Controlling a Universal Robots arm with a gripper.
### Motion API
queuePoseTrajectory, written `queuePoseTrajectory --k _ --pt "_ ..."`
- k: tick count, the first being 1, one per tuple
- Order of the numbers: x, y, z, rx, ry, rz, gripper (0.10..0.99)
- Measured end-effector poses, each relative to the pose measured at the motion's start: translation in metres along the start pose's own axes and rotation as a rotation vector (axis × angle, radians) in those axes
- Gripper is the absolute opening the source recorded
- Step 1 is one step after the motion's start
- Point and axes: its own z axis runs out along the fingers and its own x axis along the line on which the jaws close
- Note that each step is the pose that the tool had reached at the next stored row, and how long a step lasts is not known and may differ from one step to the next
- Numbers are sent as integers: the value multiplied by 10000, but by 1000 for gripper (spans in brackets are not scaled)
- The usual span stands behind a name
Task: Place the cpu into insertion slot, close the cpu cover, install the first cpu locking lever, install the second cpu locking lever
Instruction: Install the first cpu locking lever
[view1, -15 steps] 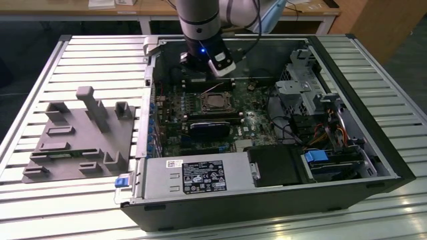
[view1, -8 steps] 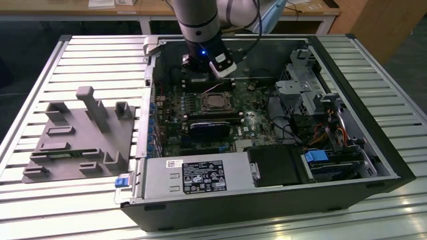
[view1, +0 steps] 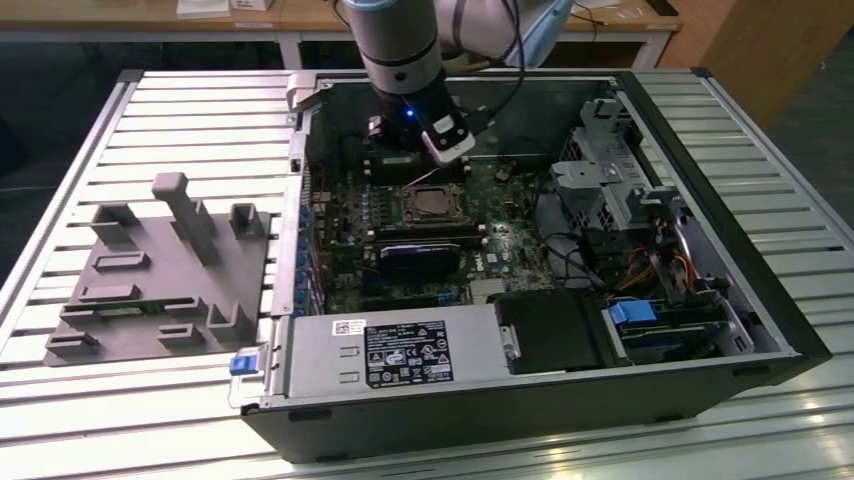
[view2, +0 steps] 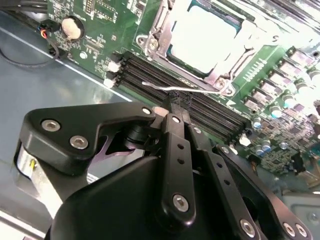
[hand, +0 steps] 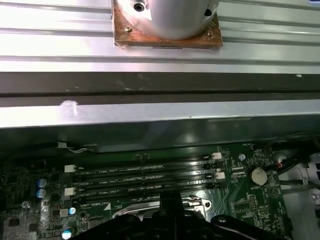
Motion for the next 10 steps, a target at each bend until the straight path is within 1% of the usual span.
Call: queuePoseTrajectory --k 5,10 --pt "-69 -2 39 -3 0 -1 106" --pt "-60 -10 91 -4 1 1 106"
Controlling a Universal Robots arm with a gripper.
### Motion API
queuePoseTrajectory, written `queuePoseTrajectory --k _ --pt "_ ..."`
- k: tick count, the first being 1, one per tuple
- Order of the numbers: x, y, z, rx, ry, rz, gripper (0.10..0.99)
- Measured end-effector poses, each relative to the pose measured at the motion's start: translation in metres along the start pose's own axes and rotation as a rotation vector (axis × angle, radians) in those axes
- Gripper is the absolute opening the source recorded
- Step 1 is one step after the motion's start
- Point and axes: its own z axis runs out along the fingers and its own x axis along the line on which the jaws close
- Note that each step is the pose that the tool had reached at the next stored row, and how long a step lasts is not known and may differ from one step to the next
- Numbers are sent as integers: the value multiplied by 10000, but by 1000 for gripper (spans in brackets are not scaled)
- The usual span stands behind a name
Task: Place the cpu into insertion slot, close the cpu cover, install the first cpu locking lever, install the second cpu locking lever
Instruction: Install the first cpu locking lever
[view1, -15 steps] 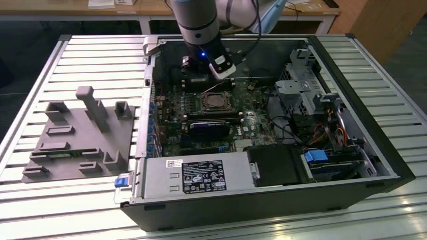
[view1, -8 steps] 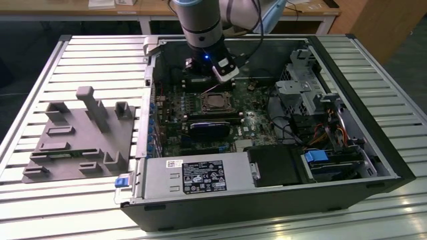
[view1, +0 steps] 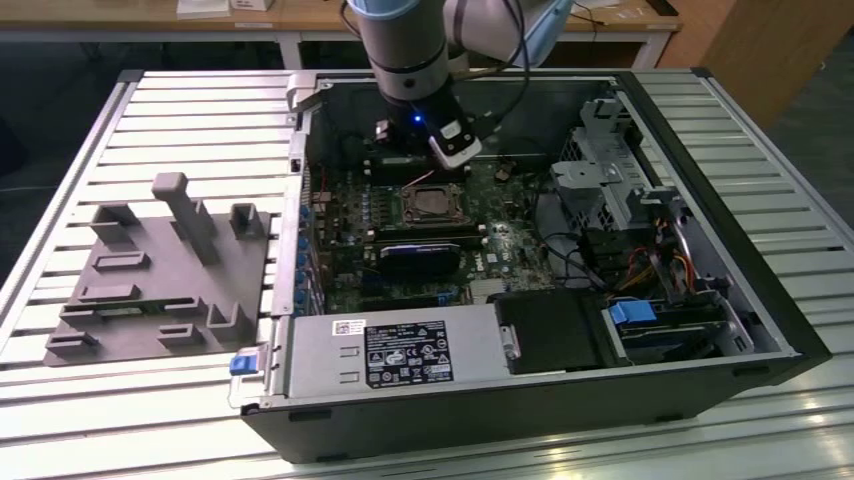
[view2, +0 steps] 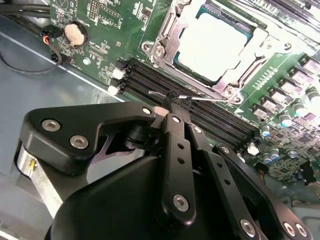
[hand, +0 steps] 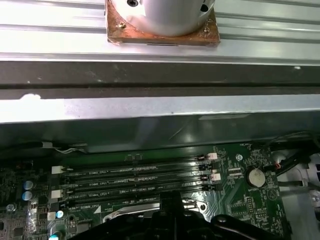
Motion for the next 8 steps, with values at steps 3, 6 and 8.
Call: queuePoseTrajectory --k 3,6,8 --pt "6 8 25 -8 0 3 106" --pt "9 21 33 -8 -1 5 106" --pt "9 21 33 -9 0 4 106"
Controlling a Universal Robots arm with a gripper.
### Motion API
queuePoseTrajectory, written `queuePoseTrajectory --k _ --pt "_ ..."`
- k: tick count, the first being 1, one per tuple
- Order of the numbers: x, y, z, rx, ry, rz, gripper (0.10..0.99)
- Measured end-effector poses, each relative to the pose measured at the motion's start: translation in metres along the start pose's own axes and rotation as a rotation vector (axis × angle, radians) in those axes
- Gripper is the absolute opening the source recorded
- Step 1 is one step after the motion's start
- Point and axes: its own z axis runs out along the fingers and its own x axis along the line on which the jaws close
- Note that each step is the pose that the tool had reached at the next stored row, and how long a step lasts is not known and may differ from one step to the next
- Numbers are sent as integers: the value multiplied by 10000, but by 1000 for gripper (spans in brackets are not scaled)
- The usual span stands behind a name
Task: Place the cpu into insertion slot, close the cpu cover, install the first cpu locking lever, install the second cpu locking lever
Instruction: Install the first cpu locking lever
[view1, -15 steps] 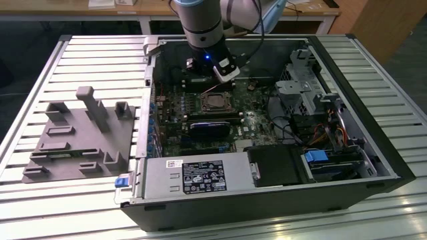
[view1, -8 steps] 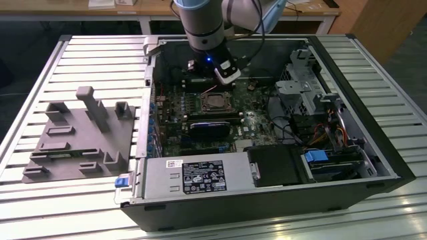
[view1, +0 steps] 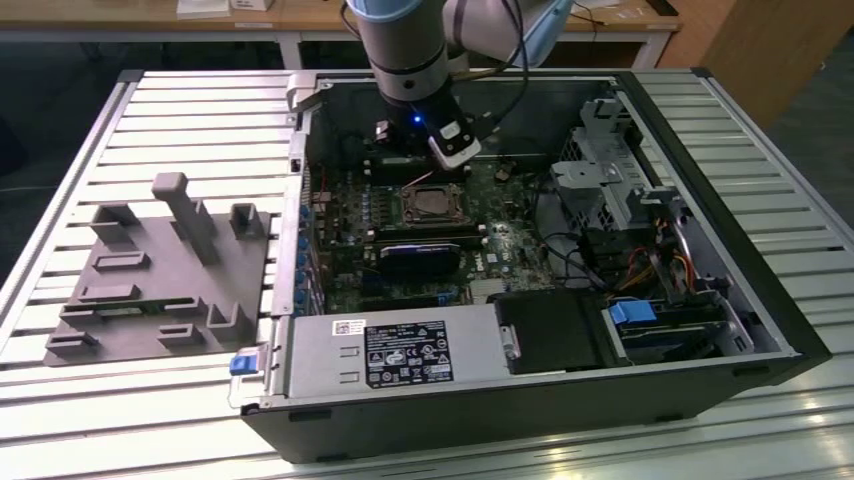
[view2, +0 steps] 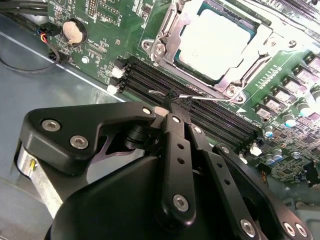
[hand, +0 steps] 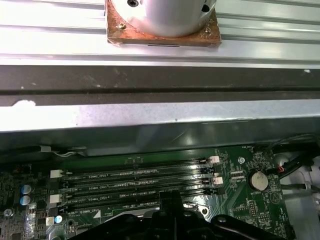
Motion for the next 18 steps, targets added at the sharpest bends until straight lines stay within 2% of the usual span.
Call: queuePoseTrajectory --k 4,7,10,15,18 --pt "2 -1 4 -1 -26 2 106" --pt "5 -5 19 -15 -218 -1 106" --pt "8 -9 31 1 -309 95 106" --pt "14 -15 48 165 -547 867 106" --pt "32 -10 56 212 -619 1095 106"
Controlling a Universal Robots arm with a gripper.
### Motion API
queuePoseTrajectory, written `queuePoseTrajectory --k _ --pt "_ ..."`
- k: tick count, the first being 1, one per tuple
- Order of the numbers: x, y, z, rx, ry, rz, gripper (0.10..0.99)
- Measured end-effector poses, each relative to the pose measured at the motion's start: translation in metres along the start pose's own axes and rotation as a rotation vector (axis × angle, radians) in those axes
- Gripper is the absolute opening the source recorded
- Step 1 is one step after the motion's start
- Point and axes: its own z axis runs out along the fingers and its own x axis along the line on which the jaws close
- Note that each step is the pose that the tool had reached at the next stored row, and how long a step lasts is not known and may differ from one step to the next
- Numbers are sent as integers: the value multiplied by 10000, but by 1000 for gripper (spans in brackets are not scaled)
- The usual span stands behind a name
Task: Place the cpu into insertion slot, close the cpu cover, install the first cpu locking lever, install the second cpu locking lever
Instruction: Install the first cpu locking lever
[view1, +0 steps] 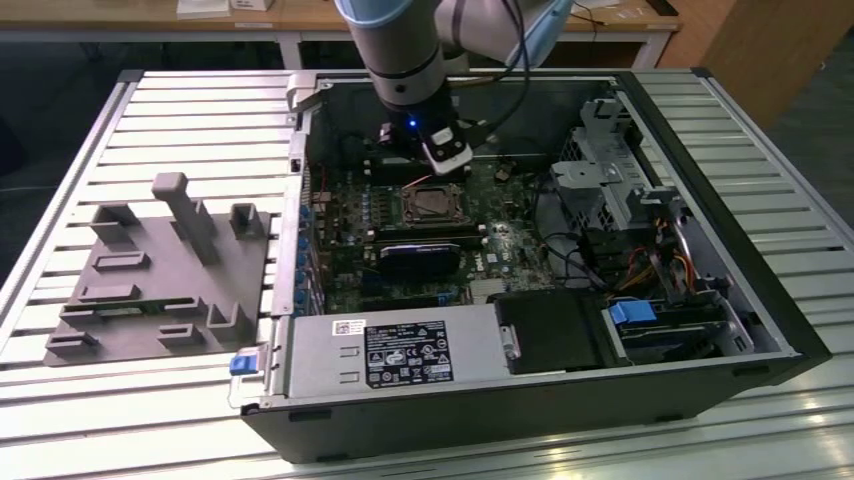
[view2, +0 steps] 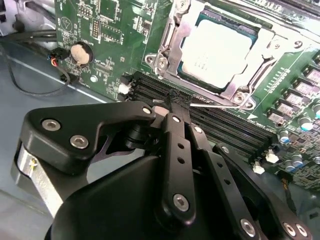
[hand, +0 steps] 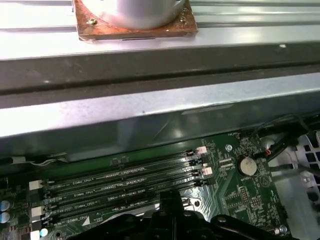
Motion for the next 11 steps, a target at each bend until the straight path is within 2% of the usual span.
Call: queuePoseTrajectory --k 11 --pt "66 54 25 98 -136 436 106"
